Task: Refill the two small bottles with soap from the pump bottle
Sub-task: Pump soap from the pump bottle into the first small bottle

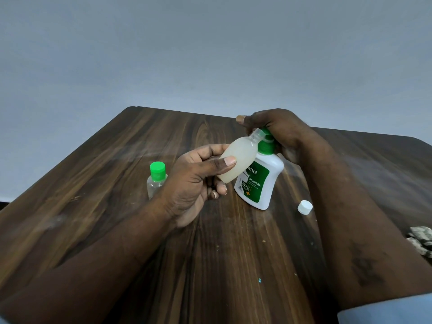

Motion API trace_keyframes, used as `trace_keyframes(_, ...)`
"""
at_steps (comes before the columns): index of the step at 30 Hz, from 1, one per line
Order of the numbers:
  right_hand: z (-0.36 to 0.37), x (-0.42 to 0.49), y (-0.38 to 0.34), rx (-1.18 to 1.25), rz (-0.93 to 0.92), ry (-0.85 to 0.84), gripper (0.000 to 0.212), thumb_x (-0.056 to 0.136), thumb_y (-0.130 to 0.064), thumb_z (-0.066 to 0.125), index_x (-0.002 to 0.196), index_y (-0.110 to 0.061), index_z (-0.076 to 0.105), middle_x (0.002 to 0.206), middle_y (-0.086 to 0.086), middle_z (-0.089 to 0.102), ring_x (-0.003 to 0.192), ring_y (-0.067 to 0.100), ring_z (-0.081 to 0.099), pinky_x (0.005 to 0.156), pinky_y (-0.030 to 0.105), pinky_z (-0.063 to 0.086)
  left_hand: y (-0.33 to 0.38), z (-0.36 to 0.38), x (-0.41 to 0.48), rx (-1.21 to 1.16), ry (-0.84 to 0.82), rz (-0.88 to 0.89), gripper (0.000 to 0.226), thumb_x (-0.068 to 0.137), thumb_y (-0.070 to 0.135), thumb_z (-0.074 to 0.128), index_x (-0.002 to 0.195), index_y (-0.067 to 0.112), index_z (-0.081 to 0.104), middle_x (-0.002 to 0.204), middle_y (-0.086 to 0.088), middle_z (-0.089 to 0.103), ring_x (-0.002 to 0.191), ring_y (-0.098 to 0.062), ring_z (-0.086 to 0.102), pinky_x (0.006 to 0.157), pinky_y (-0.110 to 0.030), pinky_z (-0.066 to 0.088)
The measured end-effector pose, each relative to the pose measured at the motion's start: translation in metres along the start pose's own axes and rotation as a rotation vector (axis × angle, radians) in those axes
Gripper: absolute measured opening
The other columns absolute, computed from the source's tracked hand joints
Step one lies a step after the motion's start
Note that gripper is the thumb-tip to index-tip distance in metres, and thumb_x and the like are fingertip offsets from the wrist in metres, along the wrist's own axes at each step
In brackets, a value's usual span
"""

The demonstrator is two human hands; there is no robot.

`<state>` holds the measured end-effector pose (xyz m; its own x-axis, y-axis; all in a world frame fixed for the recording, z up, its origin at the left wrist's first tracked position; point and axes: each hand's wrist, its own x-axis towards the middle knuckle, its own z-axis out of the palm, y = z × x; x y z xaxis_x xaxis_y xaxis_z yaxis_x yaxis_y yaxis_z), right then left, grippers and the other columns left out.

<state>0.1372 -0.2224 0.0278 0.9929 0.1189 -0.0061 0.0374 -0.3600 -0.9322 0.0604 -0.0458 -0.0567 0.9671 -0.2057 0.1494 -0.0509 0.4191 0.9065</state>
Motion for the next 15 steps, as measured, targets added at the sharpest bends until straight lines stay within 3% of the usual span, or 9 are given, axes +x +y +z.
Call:
trace_keyframes(4, -0.0011, 0.0006, -0.0017, -0.005, -0.017, -0.001, 0.032, 0.087, -0.038, 0.081, 0.073, -0.016, 0.063, 0.071, 0.000, 0.064, 0.060, 0.015, 0.057, 0.062, 0.031, 0.046, -0.0002, -0.0004, 0.0007, -0.004, 0.003, -0.003, 0.041, 0.080, 0.019, 0.070, 0.119, 0.007, 0.068, 0.080, -0.009, 0.071, 0.042, -0.010, 0.051, 0.038, -0.017, 0.034)
trace_keyframes(15, -0.0009, 0.0041, 0.0027, -0.014, -0.007, -0.023, 0.033, 0.083, -0.040, 0.085, 0.074, -0.014, 0.067, 0.075, 0.003, 0.067, 0.064, 0.019, 0.059, 0.068, 0.035, 0.049, 0.0008, 0.0008, -0.0015, -0.014, 0.001, 0.000, 0.041, 0.080, 0.018, 0.070, 0.119, 0.006, 0.067, 0.080, -0.010, 0.071, 0.042, -0.010, 0.051, 0.037, -0.017, 0.034)
